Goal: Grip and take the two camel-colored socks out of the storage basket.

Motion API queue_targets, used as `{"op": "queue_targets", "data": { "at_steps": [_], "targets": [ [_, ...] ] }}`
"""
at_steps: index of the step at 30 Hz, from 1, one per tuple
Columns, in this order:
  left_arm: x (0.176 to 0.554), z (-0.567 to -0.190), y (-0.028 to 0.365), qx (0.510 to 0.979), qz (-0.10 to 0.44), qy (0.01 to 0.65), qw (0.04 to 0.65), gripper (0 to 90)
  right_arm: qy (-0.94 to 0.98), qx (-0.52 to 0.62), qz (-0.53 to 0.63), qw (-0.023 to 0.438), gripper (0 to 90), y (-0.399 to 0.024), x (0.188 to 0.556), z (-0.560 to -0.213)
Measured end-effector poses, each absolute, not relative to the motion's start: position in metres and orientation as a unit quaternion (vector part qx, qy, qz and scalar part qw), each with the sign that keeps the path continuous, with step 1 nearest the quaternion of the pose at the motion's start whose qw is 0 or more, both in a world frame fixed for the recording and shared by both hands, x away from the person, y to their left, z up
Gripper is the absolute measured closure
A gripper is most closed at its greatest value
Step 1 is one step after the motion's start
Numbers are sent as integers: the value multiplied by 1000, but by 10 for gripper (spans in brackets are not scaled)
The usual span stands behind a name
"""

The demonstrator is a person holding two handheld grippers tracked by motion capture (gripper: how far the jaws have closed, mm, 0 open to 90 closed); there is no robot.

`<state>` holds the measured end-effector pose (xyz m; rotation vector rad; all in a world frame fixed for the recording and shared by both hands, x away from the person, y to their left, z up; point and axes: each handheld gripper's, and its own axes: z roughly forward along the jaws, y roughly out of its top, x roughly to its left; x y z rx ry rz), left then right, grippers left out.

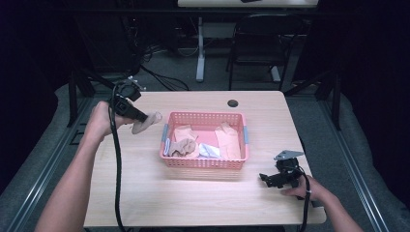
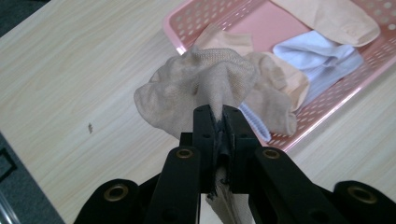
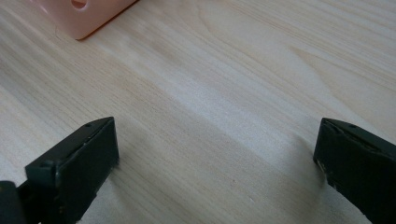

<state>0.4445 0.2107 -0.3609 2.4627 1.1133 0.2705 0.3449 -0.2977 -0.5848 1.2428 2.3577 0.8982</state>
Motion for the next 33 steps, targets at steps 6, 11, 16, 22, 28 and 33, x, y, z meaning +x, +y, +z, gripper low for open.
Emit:
{"op": "queue_targets", "data": {
  "at_steps": [6,11,16,22,28,33],
  "targets": [
    [443,-368,233,877,96,422,207,844,827,436,315,164,0,-298,345,-585],
    [442,-375,250,870,97,438,204,844,827,436,315,164,0,-298,345,-585],
    [442,-385,266,858,97,461,206,844,827,436,315,164,0,-298,345,-585],
    [448,-402,283,840,93,490,213,844,826,436,316,165,0,-298,345,-585],
    [450,-418,295,830,90,514,197,844,826,436,316,165,0,-298,345,-585],
    [452,-436,306,821,88,533,183,845,827,436,316,165,0,-298,345,-585]
  ]
}}
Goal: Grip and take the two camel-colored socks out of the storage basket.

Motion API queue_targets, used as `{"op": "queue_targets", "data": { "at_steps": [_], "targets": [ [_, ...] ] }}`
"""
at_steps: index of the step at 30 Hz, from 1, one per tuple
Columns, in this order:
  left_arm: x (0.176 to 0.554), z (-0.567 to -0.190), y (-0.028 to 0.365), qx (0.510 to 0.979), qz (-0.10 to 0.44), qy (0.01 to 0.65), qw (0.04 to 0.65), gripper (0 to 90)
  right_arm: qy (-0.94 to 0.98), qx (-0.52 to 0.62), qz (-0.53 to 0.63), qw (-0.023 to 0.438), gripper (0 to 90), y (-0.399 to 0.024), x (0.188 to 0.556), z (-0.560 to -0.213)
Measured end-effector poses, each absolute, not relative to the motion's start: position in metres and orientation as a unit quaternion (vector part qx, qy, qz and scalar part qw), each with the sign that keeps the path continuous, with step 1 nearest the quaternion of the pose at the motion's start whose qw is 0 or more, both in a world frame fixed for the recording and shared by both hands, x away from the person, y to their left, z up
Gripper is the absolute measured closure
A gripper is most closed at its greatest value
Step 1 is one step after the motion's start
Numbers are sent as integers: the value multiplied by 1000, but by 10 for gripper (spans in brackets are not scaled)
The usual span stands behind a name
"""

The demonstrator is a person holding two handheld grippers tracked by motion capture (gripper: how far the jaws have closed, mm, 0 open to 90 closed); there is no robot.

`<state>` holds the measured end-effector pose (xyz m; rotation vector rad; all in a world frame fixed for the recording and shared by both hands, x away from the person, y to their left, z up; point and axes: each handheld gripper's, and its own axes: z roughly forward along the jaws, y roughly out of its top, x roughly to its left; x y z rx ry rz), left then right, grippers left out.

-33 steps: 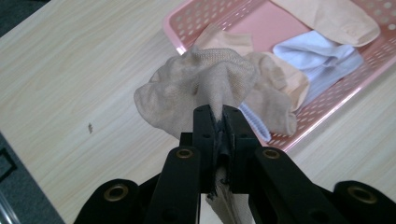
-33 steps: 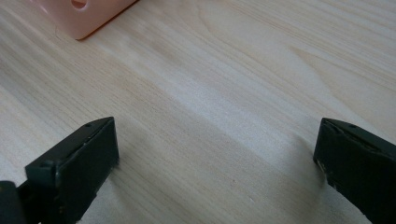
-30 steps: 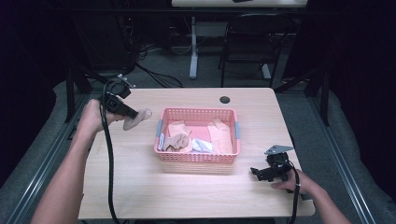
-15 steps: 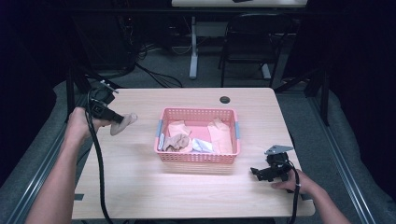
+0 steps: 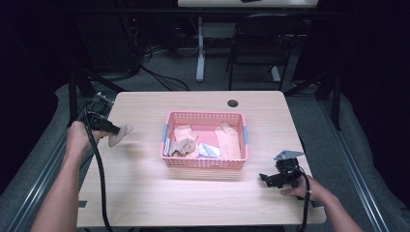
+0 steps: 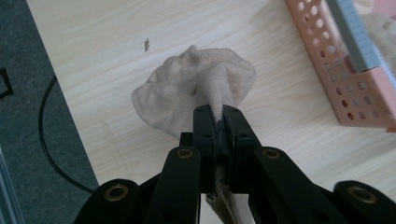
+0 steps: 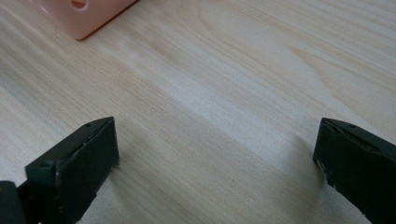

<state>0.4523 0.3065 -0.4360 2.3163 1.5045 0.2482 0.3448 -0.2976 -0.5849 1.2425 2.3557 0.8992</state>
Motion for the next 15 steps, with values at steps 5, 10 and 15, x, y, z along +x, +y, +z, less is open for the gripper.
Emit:
{"op": "queue_targets", "data": {
  "at_steps": [5,10,15],
  "targets": [
    [455,-460,310,818,78,545,167,845,826,435,317,166,0,-298,345,-585],
    [457,-498,313,802,52,572,168,845,826,436,316,167,0,-297,345,-585],
    [458,-515,310,801,45,577,155,834,827,435,314,168,0,-298,345,-585]
  ]
}}
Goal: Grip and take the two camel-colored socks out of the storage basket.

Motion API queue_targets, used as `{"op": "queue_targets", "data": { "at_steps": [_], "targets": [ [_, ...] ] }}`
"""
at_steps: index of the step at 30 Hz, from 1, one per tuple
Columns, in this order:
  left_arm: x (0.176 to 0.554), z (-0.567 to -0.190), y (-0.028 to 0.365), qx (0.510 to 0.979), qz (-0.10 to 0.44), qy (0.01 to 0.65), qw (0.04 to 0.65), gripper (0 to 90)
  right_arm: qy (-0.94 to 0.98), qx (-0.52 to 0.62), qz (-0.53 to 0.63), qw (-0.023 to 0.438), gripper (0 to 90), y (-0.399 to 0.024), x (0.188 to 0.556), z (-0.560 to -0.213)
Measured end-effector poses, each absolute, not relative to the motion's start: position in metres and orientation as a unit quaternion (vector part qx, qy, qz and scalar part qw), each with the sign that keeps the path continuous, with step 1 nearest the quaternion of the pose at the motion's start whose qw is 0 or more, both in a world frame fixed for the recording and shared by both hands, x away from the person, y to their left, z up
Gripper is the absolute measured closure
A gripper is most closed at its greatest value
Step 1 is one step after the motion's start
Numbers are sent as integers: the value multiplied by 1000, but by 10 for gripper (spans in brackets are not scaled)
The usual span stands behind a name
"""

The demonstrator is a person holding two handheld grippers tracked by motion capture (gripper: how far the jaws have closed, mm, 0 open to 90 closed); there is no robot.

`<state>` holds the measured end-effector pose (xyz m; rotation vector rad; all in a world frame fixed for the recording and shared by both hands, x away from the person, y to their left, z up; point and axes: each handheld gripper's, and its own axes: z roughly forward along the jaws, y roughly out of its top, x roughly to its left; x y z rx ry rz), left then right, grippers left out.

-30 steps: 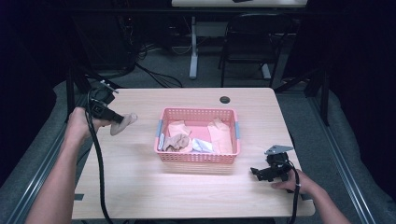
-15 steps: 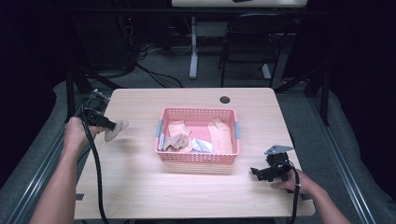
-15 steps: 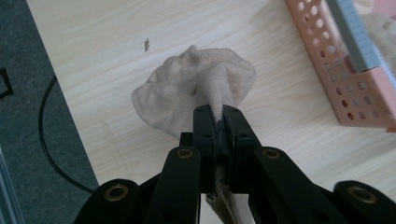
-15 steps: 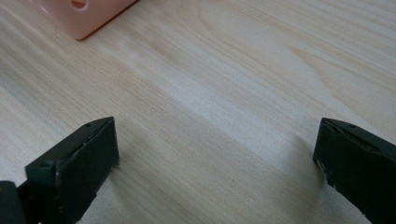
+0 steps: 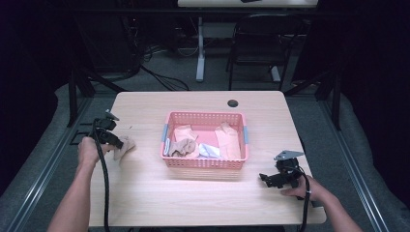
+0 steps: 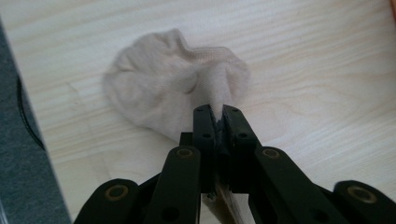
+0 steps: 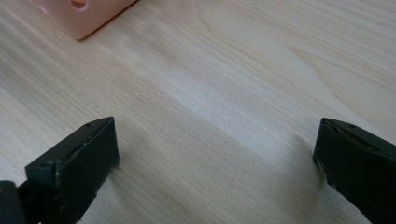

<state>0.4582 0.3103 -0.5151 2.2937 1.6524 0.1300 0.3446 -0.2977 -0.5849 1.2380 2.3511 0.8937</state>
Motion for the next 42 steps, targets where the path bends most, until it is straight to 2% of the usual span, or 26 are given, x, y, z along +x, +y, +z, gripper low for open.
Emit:
{"op": "queue_targets", "data": {
  "at_steps": [2,4,8,9,10,11,13,15,19,21,27,35,42],
  "targets": [
    [458,-522,309,799,50,580,147,815,826,436,316,167,0,-297,345,-585],
    [457,-527,310,798,45,583,146,751,826,436,316,166,0,-298,345,-585],
    [449,-523,313,784,59,596,161,453,826,435,315,168,0,-298,345,-585],
    [444,-513,316,782,69,596,170,319,826,436,315,168,0,-298,344,-585],
    [444,-513,316,782,69,596,170,273,826,436,315,168,0,-298,344,-585],
    [442,-507,317,780,72,596,177,273,826,435,315,168,0,-298,344,-585],
    [436,-493,316,783,85,588,187,176,826,436,316,167,0,-298,344,-585],
    [430,-472,311,792,98,570,196,149,826,435,317,168,0,-298,344,-585],
    [426,-457,303,800,108,556,199,110,826,435,317,169,0,-298,344,-585],
    [425,-451,296,804,111,548,202,58,825,436,316,168,0,-298,344,-585],
    [427,-431,254,831,120,501,208,4,825,437,316,167,0,-298,344,-585],
    [434,-422,218,850,122,467,210,0,825,435,318,168,0,-298,344,-585],
    [434,-427,163,884,102,410,201,1,826,435,318,168,0,-298,344,-585]
  ]
}}
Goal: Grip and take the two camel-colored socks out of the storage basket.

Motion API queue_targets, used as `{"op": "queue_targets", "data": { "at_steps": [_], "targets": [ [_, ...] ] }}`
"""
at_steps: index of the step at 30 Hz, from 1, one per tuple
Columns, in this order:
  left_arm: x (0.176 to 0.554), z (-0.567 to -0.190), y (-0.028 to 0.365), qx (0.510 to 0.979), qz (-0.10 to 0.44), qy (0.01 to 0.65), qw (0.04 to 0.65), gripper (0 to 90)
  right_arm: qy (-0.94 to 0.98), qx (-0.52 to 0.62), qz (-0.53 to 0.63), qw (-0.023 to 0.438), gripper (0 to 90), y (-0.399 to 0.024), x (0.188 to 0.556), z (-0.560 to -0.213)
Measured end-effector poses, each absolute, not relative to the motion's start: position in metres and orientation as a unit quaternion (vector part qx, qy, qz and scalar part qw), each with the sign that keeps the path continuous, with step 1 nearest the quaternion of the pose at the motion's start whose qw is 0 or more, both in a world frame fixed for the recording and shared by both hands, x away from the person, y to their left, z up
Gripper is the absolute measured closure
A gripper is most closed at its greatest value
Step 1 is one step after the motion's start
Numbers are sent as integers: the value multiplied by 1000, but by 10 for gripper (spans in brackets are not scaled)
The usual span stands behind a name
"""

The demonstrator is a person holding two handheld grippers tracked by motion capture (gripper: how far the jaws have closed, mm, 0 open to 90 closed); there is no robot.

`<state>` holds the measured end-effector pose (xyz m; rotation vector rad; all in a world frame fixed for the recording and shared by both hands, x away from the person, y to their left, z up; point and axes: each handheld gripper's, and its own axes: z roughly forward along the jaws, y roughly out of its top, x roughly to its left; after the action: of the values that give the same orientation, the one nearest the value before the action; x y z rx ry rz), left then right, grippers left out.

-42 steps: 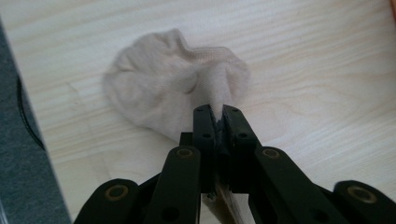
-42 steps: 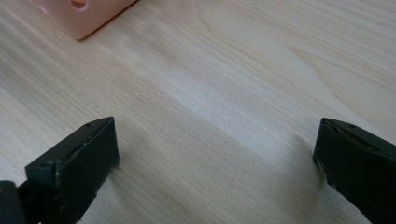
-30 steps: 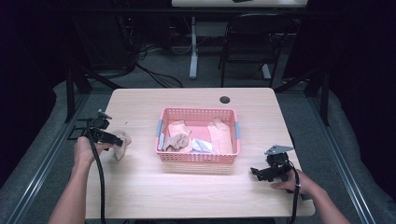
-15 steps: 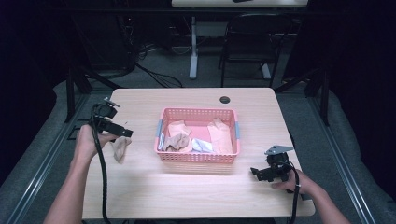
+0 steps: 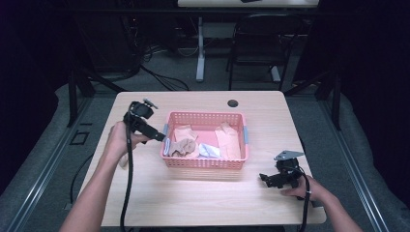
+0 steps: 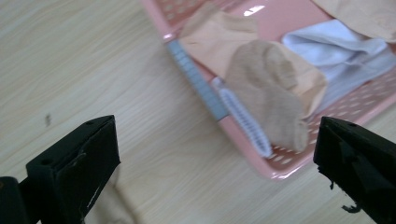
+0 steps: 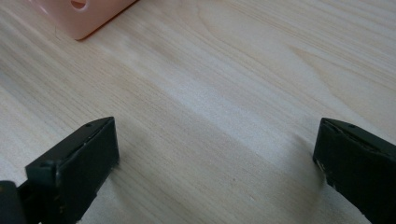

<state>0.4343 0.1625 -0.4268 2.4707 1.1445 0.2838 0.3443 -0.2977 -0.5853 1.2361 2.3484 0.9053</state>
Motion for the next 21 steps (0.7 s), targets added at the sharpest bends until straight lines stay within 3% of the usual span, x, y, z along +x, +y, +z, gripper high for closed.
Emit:
{"op": "queue_targets", "data": {
  "at_steps": [10,17,21],
  "targets": [
    [441,-460,108,910,62,367,180,32,826,434,318,168,0,-298,344,-585],
    [449,-481,90,920,38,355,164,276,826,434,318,168,0,-298,344,-585],
    [453,-490,88,923,25,355,144,343,826,434,318,168,0,-298,344,-585]
  ]
}}
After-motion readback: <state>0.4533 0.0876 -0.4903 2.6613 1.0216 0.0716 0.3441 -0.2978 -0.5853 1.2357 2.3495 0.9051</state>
